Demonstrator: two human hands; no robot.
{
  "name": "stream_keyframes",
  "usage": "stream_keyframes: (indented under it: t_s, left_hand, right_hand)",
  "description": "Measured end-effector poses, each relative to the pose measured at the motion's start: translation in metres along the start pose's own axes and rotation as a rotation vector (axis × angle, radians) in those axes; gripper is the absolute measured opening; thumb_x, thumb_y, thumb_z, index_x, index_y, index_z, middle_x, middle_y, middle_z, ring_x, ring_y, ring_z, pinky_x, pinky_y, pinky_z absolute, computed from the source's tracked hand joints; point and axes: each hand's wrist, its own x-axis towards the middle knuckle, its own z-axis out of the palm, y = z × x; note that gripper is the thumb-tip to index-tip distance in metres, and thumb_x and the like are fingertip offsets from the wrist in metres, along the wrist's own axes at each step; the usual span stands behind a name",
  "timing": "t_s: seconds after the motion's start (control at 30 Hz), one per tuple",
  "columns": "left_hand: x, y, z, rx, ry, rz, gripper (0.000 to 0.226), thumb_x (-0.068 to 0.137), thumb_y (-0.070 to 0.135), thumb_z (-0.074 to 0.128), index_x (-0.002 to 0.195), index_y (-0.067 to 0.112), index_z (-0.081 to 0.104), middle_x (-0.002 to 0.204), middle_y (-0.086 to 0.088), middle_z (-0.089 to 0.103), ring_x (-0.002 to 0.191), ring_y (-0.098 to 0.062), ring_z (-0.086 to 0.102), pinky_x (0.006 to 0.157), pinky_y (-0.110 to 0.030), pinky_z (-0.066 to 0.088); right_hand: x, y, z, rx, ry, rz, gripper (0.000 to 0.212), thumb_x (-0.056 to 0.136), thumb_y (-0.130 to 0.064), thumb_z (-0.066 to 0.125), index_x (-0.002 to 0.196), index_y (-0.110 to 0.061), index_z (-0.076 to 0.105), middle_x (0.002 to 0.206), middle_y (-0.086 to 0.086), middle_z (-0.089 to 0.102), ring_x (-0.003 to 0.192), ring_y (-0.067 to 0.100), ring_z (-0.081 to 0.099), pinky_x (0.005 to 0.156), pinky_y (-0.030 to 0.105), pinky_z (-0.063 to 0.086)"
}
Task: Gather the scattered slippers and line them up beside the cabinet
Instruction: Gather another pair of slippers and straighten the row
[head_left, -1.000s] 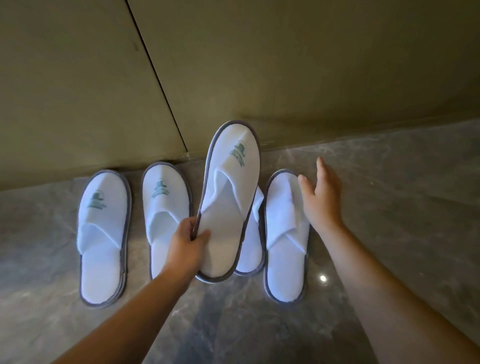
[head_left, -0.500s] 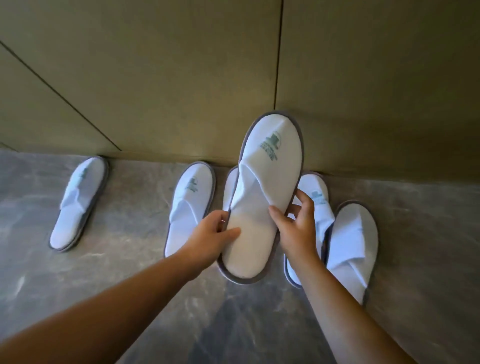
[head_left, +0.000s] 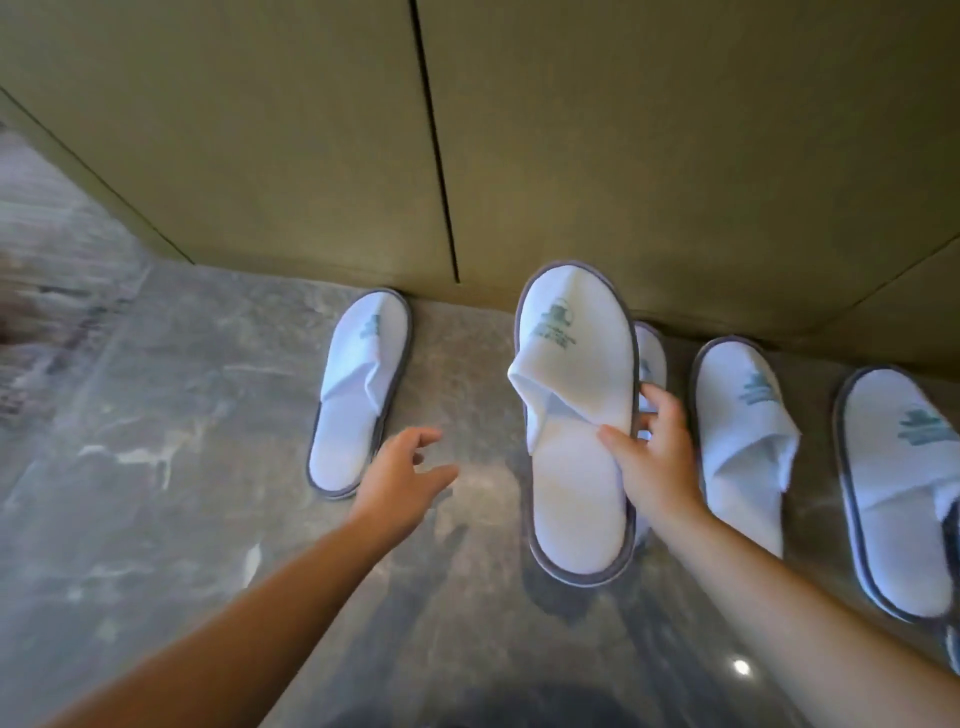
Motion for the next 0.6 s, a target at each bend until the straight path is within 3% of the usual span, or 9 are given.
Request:
stream_keyframes:
  t_s: [0.1,0.23,0.5,0.6]
  left_hand:
    - [0.014,-0.032,-0.033,0.077,0.032,-0.002,0.042,0.078,0.015,0.064,0.119,0.011,0.052,0.127,-0.011,0.051,0.114,-0.023,0.049,0.091,-0.026,0.035]
    - [0.020,-0.053,-0.052,0.124,0.037,0.015,0.048,0.078,0.014,0.063,0.123,0.009,0.048,0.133,-0.010,0.048,0.125,-0.024,0.041,0.101,-0.029,0.028]
    - [0.076,-0.094,-0.047,0.192,0.085,-0.127,0.079,0.076,0.028,0.067,0.139,0.016,0.022,0.149,-0.012,0.023,0.136,-0.032,0.022,0.110,-0.040,0.018]
    - [0.089,-0.106,-0.043,0.276,0.083,-0.165,0.088,0.073,0.033,0.069,0.141,0.019,0.015,0.150,-0.014,0.017,0.135,-0.036,0.020,0.109,-0.045,0.021]
  right_hand:
    - [-0.009,-0.019,0.047,-0.052,0.055,0.028,0.050,0.079,-0.010,0.062,0.123,-0.016,0.040,0.096,-0.002,0.053,0.088,0.020,0.051,0.070,0.016,0.034]
    - [-0.025,-0.033,0.087,-0.127,0.086,0.107,0.048,0.083,-0.014,0.059,0.126,-0.014,0.038,0.124,0.012,0.055,0.108,0.030,0.053,0.092,0.037,0.043]
    - [-0.005,-0.001,0.151,-0.134,0.033,0.148,0.045,0.086,-0.010,0.053,0.128,-0.011,0.036,0.127,0.015,0.053,0.108,0.031,0.053,0.079,0.030,0.039]
    - [0.013,0.017,0.161,-0.165,0.079,0.200,0.045,0.086,-0.010,0.053,0.128,-0.008,0.035,0.128,0.020,0.051,0.108,0.037,0.052,0.082,0.038,0.041]
